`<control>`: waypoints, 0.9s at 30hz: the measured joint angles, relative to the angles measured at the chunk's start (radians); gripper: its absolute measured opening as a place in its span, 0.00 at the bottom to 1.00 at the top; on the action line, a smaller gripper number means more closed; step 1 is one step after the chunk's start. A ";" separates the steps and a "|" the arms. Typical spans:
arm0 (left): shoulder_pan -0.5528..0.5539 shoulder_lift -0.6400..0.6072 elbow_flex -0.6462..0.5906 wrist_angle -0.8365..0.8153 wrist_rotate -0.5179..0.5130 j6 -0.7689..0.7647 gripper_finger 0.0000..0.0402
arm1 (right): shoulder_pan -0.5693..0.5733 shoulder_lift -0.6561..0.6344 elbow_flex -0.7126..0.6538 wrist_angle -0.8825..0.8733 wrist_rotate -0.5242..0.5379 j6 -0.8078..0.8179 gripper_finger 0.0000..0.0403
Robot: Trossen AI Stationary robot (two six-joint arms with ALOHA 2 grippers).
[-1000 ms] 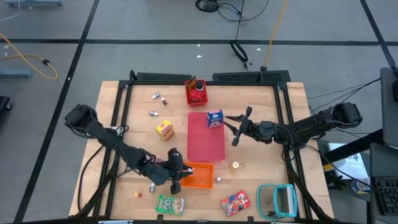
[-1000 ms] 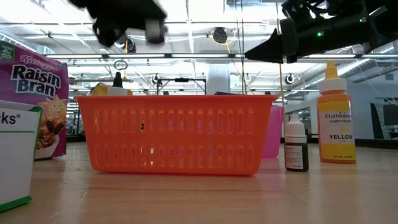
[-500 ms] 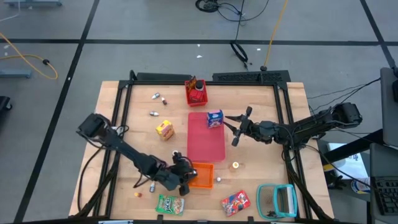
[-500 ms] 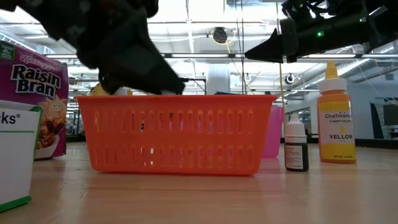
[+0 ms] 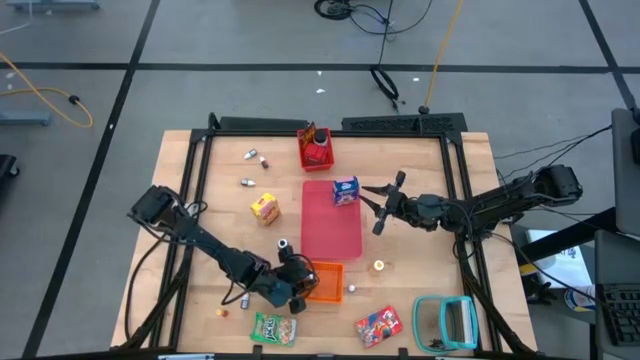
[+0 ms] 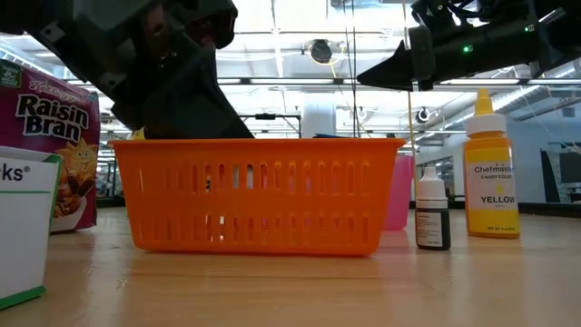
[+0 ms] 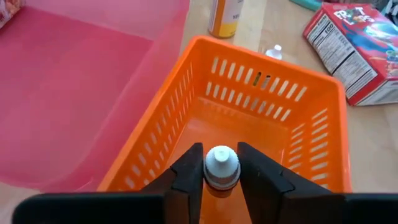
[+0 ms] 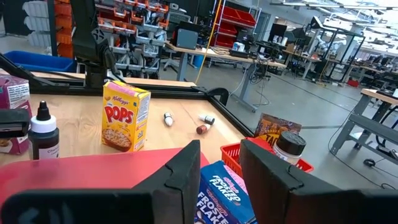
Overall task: Pick & Place Kitchen Items
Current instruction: Put the small black food coloring bottle into the orange bin, then put the big orange food coloring bottle into the orange bin
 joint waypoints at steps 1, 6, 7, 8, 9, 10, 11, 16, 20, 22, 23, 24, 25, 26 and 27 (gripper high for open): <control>0.001 0.000 0.000 -0.001 0.000 0.000 0.25 | 0.000 0.000 0.000 0.000 0.000 0.000 0.26; 0.003 0.000 0.000 0.000 0.003 0.023 0.26 | 0.000 0.000 0.000 0.000 0.000 0.000 0.26; 0.003 0.000 0.000 0.000 0.003 0.025 0.26 | 0.000 0.000 0.000 0.000 0.000 0.000 0.26; 0.003 0.000 0.000 0.000 0.003 0.025 0.26 | 0.000 0.000 0.000 0.000 0.000 0.000 0.26; 0.003 0.000 0.000 0.000 0.003 0.025 0.27 | 0.000 0.000 0.000 0.000 0.000 0.000 0.26; 0.005 0.000 0.000 0.000 0.003 0.025 0.27 | 0.000 0.000 0.000 0.000 0.000 -0.001 0.26; 0.006 0.000 0.000 0.000 0.003 0.025 0.27 | 0.000 0.000 0.000 0.000 0.000 -0.003 0.26; 0.017 0.000 0.000 0.000 0.003 0.024 0.27 | 0.000 0.000 0.000 0.000 0.000 -0.004 0.25; 0.018 0.000 0.000 0.003 0.003 0.024 0.27 | 0.000 0.000 0.000 0.000 0.000 -0.004 0.25; 0.018 0.000 0.000 0.008 0.004 0.024 0.27 | 0.000 0.000 0.000 0.000 0.000 -0.004 0.25; 0.018 0.000 0.000 0.018 0.004 0.027 0.27 | 0.000 0.000 0.000 -0.001 0.000 -0.004 0.25; 0.018 0.000 0.000 0.035 0.005 0.036 0.27 | 0.000 0.000 0.000 -0.001 0.000 -0.004 0.25; 0.018 0.000 0.000 0.057 0.007 0.050 0.27 | 0.000 0.000 0.000 -0.001 0.000 -0.004 0.25; 0.018 -0.001 0.000 0.078 0.017 0.067 0.27 | 0.000 0.000 0.000 -0.001 0.000 -0.004 0.25; 0.018 -0.001 0.000 0.099 0.032 0.085 0.27 | 0.000 0.000 0.000 -0.001 0.000 -0.004 0.25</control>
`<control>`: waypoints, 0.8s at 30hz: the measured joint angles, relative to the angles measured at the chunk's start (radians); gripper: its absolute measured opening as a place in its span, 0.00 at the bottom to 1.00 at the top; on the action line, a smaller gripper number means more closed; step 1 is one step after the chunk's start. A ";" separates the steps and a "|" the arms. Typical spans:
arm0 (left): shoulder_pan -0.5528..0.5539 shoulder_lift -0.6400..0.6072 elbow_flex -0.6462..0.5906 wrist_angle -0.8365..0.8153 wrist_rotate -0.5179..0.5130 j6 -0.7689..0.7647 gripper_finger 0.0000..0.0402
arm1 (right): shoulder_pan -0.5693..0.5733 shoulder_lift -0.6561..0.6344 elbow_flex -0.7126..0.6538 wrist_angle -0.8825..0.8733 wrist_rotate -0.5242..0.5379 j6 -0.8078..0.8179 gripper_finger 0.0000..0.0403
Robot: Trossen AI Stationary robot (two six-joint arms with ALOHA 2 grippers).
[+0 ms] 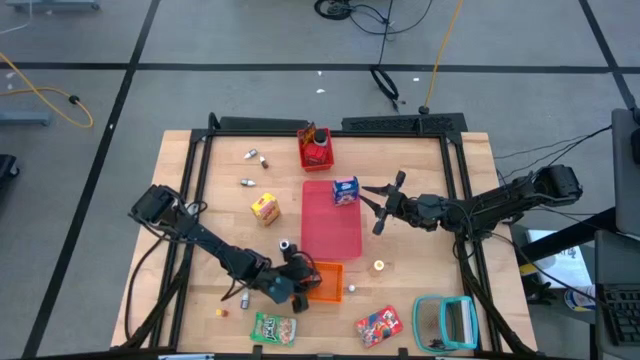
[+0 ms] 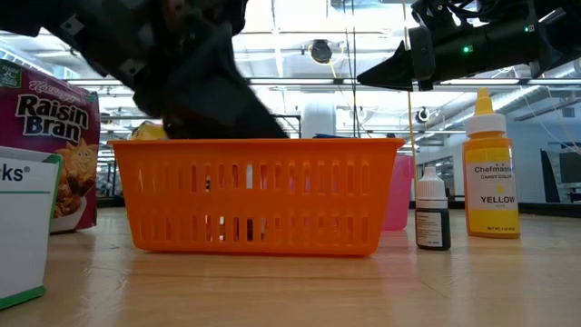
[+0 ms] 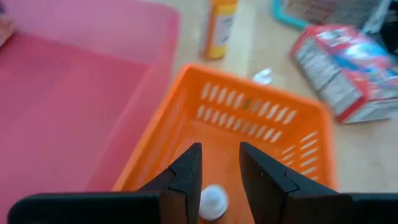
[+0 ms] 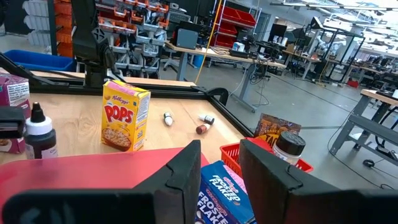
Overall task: Pick & Place Kitchen Items
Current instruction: Put the big orange food coloring bottle into the orange bin
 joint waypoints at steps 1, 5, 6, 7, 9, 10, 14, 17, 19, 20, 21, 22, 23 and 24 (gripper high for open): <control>0.000 0.000 0.000 0.017 0.013 0.017 0.27 | 0.000 0.000 0.000 0.000 0.000 0.000 0.25; 0.000 0.000 0.000 0.051 0.033 0.045 0.27 | 0.001 0.000 0.000 -0.004 0.000 0.001 0.25; 0.000 0.000 0.000 0.051 0.033 0.045 0.27 | 0.003 0.000 0.000 -0.004 -0.002 0.003 0.25; 0.000 0.000 0.000 0.051 0.033 0.045 0.27 | 0.008 0.000 0.000 -0.002 -0.003 0.005 0.25; 0.000 0.000 0.000 0.055 0.030 0.046 0.27 | 0.019 0.000 0.000 0.001 -0.006 0.001 0.25; 0.001 0.000 0.000 0.061 0.028 0.052 0.27 | 0.026 0.000 0.000 0.002 -0.007 -0.002 0.25; 0.003 -0.015 0.000 0.086 0.026 0.093 0.27 | 0.057 0.000 0.000 0.008 -0.064 -0.003 0.25; 0.008 -0.041 0.001 0.088 0.024 0.116 0.27 | 0.085 -0.008 0.000 -0.006 -0.193 0.015 0.25; 0.009 -0.061 0.001 0.084 0.024 0.133 0.27 | 0.103 -0.020 0.001 -0.028 -0.262 0.052 0.25; 0.011 -0.069 0.001 0.087 0.023 0.140 0.27 | 0.113 -0.032 0.001 -0.058 -0.287 0.075 0.25; 0.012 -0.077 0.001 0.085 0.018 0.148 0.27 | 0.121 -0.047 0.001 -0.093 -0.307 0.095 0.25; 0.011 -0.082 0.001 0.080 0.016 0.155 0.27 | 0.129 -0.063 0.001 -0.125 -0.335 0.115 0.25; 0.011 -0.086 0.001 0.075 0.016 0.162 0.27 | 0.137 -0.080 0.001 -0.155 -0.364 0.137 0.25; 0.011 -0.088 0.001 0.072 0.016 0.169 0.27 | 0.145 -0.100 0.001 -0.192 -0.400 0.160 0.25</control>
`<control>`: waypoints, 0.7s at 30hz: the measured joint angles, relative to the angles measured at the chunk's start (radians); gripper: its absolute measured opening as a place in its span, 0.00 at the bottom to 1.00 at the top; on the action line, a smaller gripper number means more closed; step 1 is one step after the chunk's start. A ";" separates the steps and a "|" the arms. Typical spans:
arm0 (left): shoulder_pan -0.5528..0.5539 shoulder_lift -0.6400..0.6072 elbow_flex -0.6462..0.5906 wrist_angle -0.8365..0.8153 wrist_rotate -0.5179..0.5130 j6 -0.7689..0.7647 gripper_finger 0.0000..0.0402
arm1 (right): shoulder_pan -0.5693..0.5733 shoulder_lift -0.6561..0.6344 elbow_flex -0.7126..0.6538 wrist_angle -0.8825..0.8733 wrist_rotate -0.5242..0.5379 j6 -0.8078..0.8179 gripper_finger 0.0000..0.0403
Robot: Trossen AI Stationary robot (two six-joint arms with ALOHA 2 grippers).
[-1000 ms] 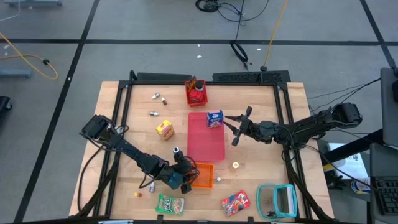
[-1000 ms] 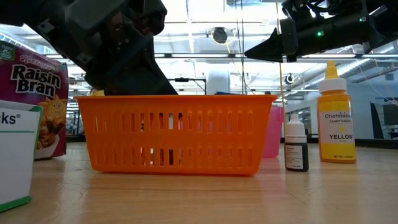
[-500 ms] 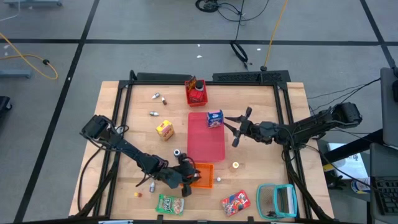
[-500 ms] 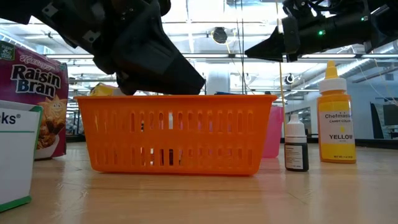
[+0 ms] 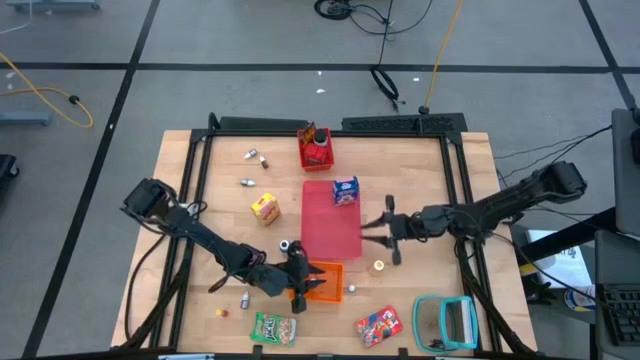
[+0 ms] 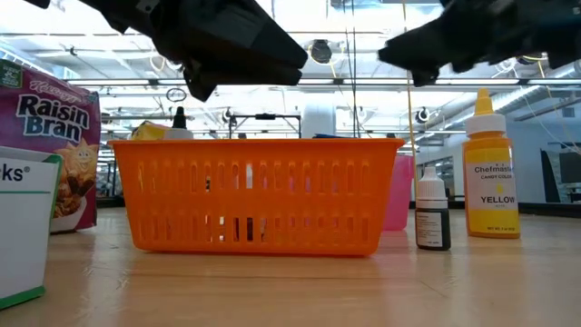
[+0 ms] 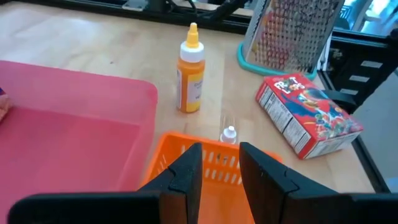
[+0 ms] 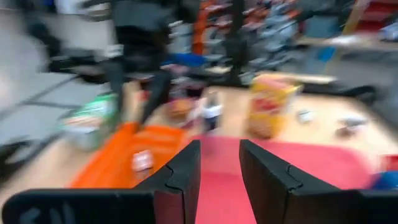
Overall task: Pick & Place Kitchen Items
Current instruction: Put the big orange food coloring bottle into the orange bin
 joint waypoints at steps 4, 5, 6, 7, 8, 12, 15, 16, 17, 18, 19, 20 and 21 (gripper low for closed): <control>0.000 0.000 0.000 -0.003 0.000 0.005 0.27 | 0.046 -0.070 0.000 -0.117 -0.155 0.088 0.26; 0.000 0.000 0.000 -0.005 0.000 0.005 0.27 | 0.065 -0.082 0.000 -0.138 -0.173 0.101 0.26; 0.000 0.000 0.000 -0.011 -0.001 0.003 0.27 | 0.083 -0.089 0.000 -0.154 -0.176 0.108 0.27; 0.002 0.000 0.000 -0.017 -0.002 0.003 0.27 | 0.102 -0.092 0.000 -0.171 -0.173 0.109 0.28; 0.003 0.000 0.000 -0.020 -0.004 0.003 0.27 | 0.120 -0.093 0.000 -0.188 -0.161 0.109 0.30; 0.005 0.000 0.000 -0.023 -0.021 0.001 0.27 | 0.170 -0.087 0.000 -0.236 -0.097 0.104 0.39; 0.005 0.000 0.000 -0.024 -0.021 0.001 0.27 | 0.190 -0.086 0.000 -0.245 -0.097 0.104 0.48; 0.006 0.000 0.000 -0.024 -0.021 0.001 0.27 | 0.195 -0.086 0.000 -0.246 -0.098 0.104 0.51; 0.006 0.000 0.000 -0.024 -0.021 0.001 0.27 | 0.199 -0.086 0.000 -0.252 -0.097 0.104 0.53; 0.006 0.000 0.000 -0.024 -0.021 0.001 0.27 | 0.203 -0.086 0.000 -0.263 -0.097 0.104 0.55; 0.006 0.000 0.000 -0.025 -0.021 0.001 0.27 | 0.206 -0.086 0.000 -0.277 -0.096 0.105 0.57; 0.006 0.000 0.000 -0.025 -0.021 0.001 0.27 | 0.207 -0.086 0.000 -0.289 -0.096 0.110 0.59; 0.006 0.000 0.000 -0.026 -0.021 0.001 0.27 | 0.207 -0.086 0.000 -0.300 -0.093 0.112 0.60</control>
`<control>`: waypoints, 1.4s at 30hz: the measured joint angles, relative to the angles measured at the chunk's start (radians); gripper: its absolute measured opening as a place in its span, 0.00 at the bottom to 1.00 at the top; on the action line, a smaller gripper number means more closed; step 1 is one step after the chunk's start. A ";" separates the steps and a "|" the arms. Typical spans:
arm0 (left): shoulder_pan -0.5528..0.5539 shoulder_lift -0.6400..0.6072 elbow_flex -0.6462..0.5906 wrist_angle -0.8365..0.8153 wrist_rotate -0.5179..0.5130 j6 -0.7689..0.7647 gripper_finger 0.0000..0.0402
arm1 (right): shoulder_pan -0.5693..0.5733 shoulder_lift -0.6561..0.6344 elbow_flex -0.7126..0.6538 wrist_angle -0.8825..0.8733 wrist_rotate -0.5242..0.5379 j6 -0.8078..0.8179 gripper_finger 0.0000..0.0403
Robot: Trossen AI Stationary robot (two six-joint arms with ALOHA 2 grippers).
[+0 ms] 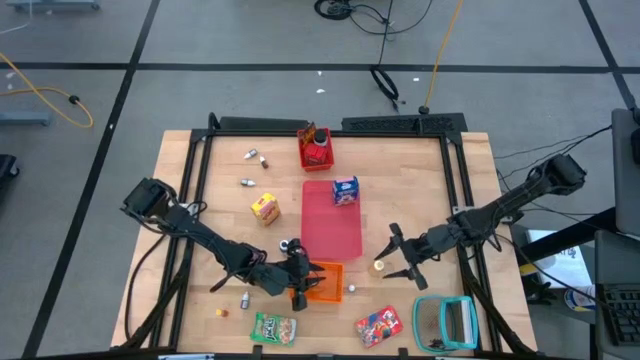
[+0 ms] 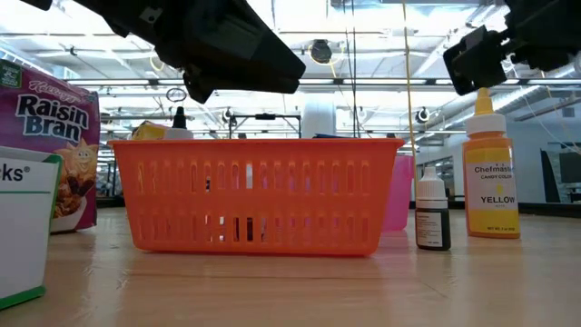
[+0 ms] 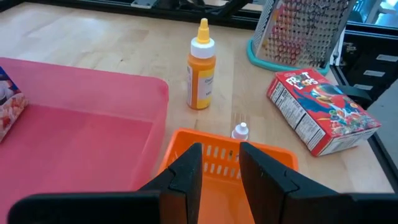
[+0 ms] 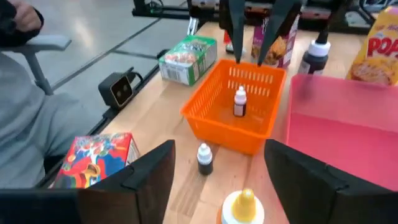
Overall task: Pick & Place Kitchen Items
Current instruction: Put the big orange food coloring bottle into the orange bin
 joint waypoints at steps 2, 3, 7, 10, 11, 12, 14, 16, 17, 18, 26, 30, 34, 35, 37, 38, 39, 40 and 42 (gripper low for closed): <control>0.000 0.000 0.000 -0.001 0.000 0.000 0.27 | 0.000 0.000 0.000 -0.021 0.017 0.015 0.61; 0.000 0.000 0.000 0.000 0.000 0.000 0.27 | 0.000 0.000 0.000 -0.030 0.034 0.019 0.62; 0.000 0.000 0.000 0.000 0.000 0.003 0.27 | 0.000 0.000 0.000 -0.055 0.056 0.017 0.61; 0.000 0.000 0.000 -0.001 0.000 0.003 0.27 | 0.000 0.011 0.000 -0.056 0.051 0.023 0.60; 0.000 0.000 0.000 -0.002 0.000 0.003 0.27 | 0.000 0.018 0.000 -0.056 0.051 0.025 0.60; 0.000 0.000 0.000 -0.002 0.000 0.004 0.27 | 0.000 0.027 0.000 -0.056 0.051 0.025 0.59; 0.000 0.000 0.000 -0.004 0.000 0.004 0.27 | 0.000 0.049 0.000 -0.056 0.052 0.025 0.59; 0.000 0.000 0.000 -0.006 0.000 0.004 0.27 | 0.000 0.071 0.000 -0.056 0.052 0.025 0.59; 0.000 0.000 0.000 -0.006 0.000 0.004 0.27 | 0.000 0.081 -0.001 -0.056 0.052 0.025 0.59; 0.001 0.000 0.000 -0.006 0.000 0.004 0.27 | 0.000 0.090 -0.001 -0.056 0.052 0.025 0.59; 0.004 0.000 0.000 -0.012 0.000 0.002 0.27 | 0.000 0.139 -0.001 -0.044 0.052 0.047 0.59; 0.004 0.000 0.000 -0.013 0.000 0.000 0.27 | 0.000 0.163 -0.001 -0.033 0.052 0.051 0.59; 0.004 0.000 0.000 -0.013 0.001 0.000 0.27 | 0.000 0.191 -0.001 -0.009 0.052 0.048 0.59; 0.004 0.000 0.000 -0.013 0.001 0.000 0.27 | 0.000 0.198 -0.001 -0.007 0.052 0.047 0.59; 0.004 0.000 0.000 -0.013 0.001 0.000 0.27 | 0.000 0.212 -0.001 -0.005 0.052 0.046 0.59; 0.003 0.000 0.000 -0.012 0.001 0.000 0.27 | -0.002 0.218 -0.001 -0.006 0.052 0.045 0.59; 0.004 0.000 0.000 -0.012 0.001 0.000 0.27 | -0.003 0.225 -0.001 -0.004 0.052 0.044 0.59; 0.004 0.000 0.000 -0.012 0.001 0.000 0.27 | -0.004 0.230 -0.001 0.000 0.052 0.044 0.59; 0.004 0.000 0.000 -0.013 0.001 0.000 0.27 | -0.004 0.232 -0.001 0.012 0.052 0.042 0.58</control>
